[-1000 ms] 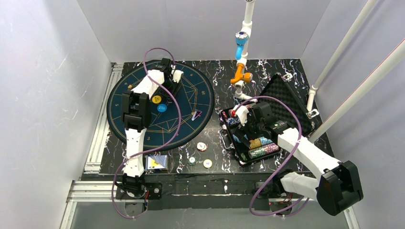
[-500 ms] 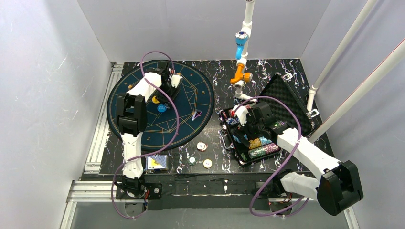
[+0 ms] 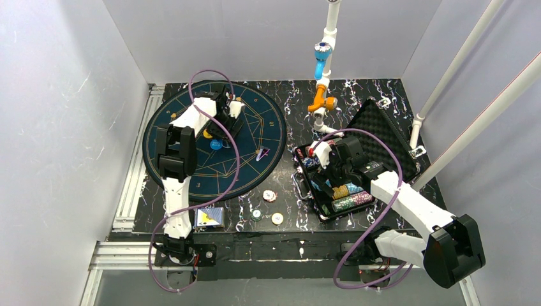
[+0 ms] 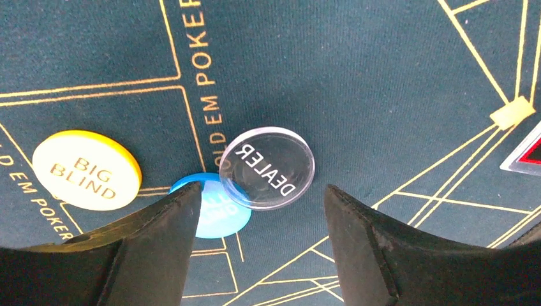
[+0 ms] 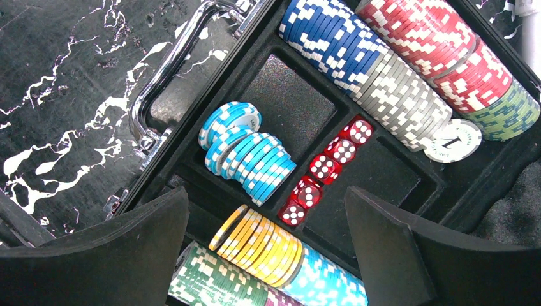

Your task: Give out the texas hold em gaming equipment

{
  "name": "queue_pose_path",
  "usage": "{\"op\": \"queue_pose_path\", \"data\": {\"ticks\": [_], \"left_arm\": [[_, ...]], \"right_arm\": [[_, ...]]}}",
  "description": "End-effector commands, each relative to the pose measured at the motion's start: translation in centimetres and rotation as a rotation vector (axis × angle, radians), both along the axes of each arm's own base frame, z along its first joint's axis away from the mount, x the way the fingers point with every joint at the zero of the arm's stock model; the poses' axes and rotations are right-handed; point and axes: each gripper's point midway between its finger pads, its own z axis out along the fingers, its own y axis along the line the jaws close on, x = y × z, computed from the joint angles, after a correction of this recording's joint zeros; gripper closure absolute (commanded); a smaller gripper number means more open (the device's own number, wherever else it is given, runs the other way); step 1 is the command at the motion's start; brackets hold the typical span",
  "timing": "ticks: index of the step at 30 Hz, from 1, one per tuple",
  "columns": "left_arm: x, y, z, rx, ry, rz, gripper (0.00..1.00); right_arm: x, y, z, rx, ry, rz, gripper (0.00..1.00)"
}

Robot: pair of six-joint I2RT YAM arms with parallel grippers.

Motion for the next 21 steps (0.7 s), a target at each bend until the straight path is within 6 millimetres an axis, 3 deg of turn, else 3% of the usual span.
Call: {"op": "queue_pose_path", "data": {"ticks": [1, 15, 21], "left_arm": [[0.5, -0.6, 0.0, -0.01, 0.003, -0.01, 0.31], [-0.4, -1.9, -1.0, 0.014, 0.015, -0.051, 0.42], [-0.8, -1.0, -0.9, 0.064, -0.002, -0.051, 0.47]], "right_arm": [[0.6, 0.3, 1.0, 0.006, -0.036, 0.011, 0.0], [0.6, 0.3, 0.8, 0.0, -0.03, 0.013, 0.0], [0.6, 0.3, 0.9, 0.001, -0.033, 0.012, 0.0]]}}
